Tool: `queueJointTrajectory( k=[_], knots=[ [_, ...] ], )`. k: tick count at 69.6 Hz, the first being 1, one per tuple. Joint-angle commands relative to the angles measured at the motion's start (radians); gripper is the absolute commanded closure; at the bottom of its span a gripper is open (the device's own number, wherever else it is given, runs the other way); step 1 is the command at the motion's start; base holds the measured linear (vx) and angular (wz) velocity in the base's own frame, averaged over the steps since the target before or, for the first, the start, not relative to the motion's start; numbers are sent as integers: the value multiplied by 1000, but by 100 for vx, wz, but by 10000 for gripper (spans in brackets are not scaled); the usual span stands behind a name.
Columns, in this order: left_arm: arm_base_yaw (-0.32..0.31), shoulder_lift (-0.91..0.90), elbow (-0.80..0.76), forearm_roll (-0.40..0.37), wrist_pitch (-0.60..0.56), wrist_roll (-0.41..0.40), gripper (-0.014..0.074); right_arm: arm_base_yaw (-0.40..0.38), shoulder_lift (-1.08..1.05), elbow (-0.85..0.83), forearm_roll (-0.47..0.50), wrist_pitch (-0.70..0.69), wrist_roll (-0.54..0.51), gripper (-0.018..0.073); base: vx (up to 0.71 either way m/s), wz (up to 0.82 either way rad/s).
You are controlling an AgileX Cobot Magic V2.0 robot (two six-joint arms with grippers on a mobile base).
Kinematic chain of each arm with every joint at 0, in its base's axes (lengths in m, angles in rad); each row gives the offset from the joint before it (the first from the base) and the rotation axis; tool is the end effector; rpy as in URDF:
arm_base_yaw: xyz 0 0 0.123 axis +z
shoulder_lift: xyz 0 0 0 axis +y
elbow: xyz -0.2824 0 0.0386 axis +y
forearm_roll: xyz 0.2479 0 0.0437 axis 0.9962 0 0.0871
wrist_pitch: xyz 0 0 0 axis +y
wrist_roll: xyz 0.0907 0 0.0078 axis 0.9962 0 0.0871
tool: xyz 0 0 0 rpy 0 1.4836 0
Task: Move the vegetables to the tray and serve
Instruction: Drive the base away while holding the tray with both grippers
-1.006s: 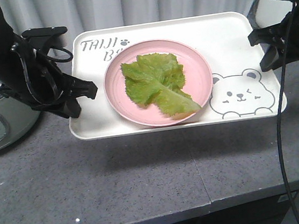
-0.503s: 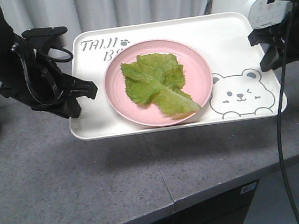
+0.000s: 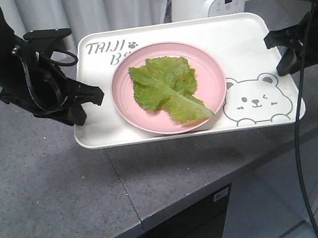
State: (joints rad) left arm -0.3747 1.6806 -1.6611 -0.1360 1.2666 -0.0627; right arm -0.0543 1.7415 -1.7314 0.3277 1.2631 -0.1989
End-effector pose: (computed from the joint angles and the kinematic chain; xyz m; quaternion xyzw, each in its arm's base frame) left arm 0.3223 -0.1394 0.3543 0.1444 0.9698 -0.1059 0.1654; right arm 0.3690 0.0079 0.3561 -0.0512 0.9672 0.1369 0.2076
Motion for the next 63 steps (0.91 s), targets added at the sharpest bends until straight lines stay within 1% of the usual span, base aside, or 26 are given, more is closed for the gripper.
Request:
queueJointTrajectory(
  k=[1,63],
  knots=[
    [-20,-53,-30,-72,-18,28,602,5,-57,-27,74,20,-15,565,0,-25],
    [-20,-53,-30,-72,-18,28,602,5,-57,-27,74,19,-15,565,0,-24]
  ],
)
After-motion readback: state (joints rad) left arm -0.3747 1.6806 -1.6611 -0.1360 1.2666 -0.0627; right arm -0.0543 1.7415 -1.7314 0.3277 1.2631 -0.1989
